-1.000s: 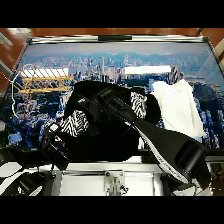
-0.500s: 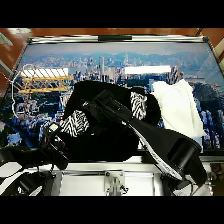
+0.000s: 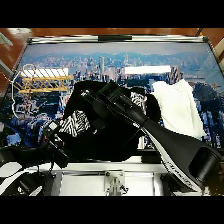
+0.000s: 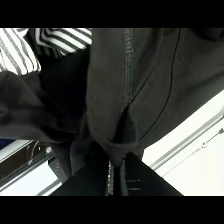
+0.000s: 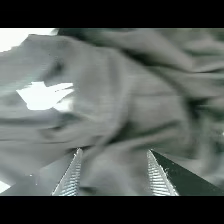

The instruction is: Fold the shirts.

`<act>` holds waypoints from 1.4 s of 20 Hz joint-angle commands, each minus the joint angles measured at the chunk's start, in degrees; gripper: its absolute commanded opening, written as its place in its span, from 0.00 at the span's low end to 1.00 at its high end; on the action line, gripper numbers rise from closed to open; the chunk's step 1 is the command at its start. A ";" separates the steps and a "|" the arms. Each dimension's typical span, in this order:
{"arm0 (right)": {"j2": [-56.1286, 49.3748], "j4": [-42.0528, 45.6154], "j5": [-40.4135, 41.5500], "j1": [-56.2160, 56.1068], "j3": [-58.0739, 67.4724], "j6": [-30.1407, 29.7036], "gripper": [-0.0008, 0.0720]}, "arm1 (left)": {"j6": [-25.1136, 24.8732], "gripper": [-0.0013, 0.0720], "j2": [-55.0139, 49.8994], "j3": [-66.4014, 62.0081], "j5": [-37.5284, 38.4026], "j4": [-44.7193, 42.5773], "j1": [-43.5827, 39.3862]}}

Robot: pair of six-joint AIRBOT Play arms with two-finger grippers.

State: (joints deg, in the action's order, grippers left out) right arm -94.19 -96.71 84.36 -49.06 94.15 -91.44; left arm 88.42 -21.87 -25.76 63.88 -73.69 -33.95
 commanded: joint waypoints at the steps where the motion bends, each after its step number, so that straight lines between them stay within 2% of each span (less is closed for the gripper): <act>1: -3.48 -11.78 0.79 -0.09 -0.02 2.12 0.77 | 0.00 0.10 0.04 0.00 -0.61 -0.04 0.00; 7: -10.05 -7.39 -1.25 0.50 0.00 2.34 0.77 | -0.02 0.10 0.04 0.00 -0.61 -0.04 0.00; 10: -10.99 -3.93 -6.91 0.50 0.00 5.40 0.77 | -0.02 0.10 0.04 0.00 -0.63 -0.07 0.00; 13: -13.44 -2.69 -8.35 0.50 0.00 8.81 0.76 | 0.24 0.10 0.04 0.00 -0.63 -0.07 0.00; 14: -13.90 -1.86 -8.31 0.50 0.00 8.92 0.61 | 0.46 0.10 0.04 0.00 -0.61 -0.04 0.00; 15: -13.94 -0.09 -8.44 0.50 0.00 9.29 0.39 | 0.90 0.10 0.04 0.00 -0.61 -0.07 0.00; 17: -13.20 3.65 -8.28 0.50 0.07 10.25 0.13 | 0.85 0.10 0.04 0.00 -0.63 -0.07 0.00; 25: -0.61 6.51 -9.27 0.79 0.07 7.87 0.12 | 0.85 0.10 0.04 0.00 -1.44 -0.09 0.00; 28: 4.50 5.64 -8.90 0.79 0.07 7.02 0.12 | 0.85 0.10 0.04 -0.02 -4.57 -0.07 0.00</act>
State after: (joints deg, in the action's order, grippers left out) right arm -94.08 -90.89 75.53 -48.29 94.15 -83.44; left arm 89.25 -21.85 -25.76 61.84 -73.76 -33.95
